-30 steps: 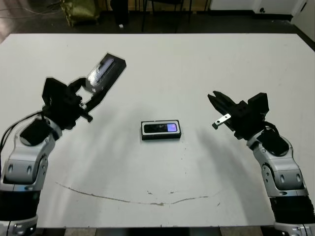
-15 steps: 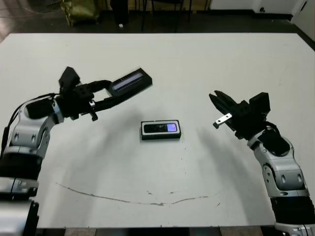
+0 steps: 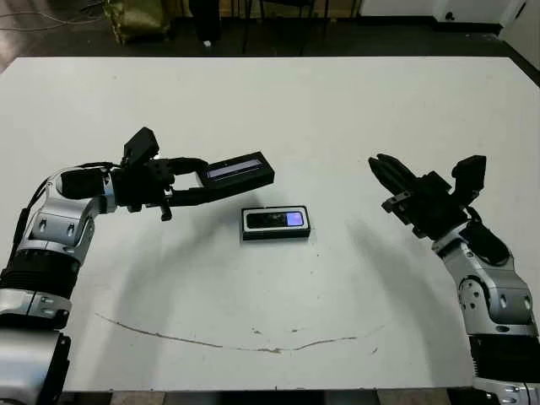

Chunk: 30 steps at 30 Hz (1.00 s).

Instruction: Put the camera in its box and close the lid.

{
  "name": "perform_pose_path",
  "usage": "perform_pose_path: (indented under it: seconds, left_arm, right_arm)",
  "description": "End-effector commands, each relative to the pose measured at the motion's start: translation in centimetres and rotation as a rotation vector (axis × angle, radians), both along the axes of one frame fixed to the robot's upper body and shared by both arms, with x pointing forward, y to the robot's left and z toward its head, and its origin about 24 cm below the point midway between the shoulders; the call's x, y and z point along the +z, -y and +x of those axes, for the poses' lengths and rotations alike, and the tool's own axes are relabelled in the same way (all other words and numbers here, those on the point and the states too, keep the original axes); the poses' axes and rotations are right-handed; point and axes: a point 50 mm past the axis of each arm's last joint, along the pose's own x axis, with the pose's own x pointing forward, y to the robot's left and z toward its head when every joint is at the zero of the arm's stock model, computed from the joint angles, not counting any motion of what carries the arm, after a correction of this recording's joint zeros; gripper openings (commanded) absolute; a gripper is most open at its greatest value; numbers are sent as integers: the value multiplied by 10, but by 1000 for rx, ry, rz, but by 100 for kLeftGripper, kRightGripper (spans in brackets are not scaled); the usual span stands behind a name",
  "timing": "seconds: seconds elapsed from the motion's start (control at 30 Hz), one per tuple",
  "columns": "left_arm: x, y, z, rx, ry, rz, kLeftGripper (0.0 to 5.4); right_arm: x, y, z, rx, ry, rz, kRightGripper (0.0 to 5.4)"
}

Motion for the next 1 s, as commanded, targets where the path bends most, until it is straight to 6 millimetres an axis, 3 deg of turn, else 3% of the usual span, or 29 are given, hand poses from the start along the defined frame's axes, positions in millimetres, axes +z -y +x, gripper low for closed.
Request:
perform_pose_path:
  seconds: [0.03,1.0]
  left_arm:
    - [-8,0,-2,-6,-46,-3,190]
    - [-37,30,-7,-144,-167,-65,190]
  right_arm:
    - [-2,2,-1,-16,-8,-17,0]
    - [-1,3,-2,-33,8,-68,0]
